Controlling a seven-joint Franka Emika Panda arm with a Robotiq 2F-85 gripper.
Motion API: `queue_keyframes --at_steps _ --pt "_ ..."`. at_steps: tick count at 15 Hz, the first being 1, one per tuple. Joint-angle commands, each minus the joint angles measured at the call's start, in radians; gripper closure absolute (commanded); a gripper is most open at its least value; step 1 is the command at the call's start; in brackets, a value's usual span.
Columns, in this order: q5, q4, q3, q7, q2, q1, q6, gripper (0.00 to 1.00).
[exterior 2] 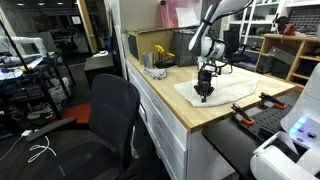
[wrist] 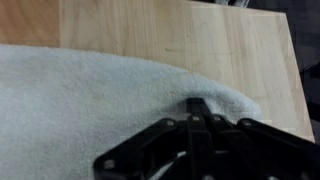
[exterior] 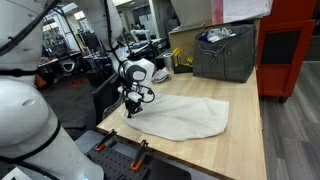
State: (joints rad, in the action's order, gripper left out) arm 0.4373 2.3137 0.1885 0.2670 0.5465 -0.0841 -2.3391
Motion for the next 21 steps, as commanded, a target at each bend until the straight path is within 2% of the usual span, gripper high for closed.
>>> queue_keyframes --at_steps 1,4,9,15,21 --pt "-0.003 0.042 0.011 0.059 -0.017 -0.012 0.041 1.00" --pt "0.024 0.069 0.013 0.072 -0.086 -0.024 0.028 1.00" --pt "0.067 0.109 -0.011 0.049 -0.289 -0.038 0.050 1.00" --pt "-0.069 0.048 -0.125 0.026 -0.415 -0.019 0.053 1.00" --pt "-0.216 -0.032 -0.220 -0.034 -0.477 -0.022 0.022 1.00"
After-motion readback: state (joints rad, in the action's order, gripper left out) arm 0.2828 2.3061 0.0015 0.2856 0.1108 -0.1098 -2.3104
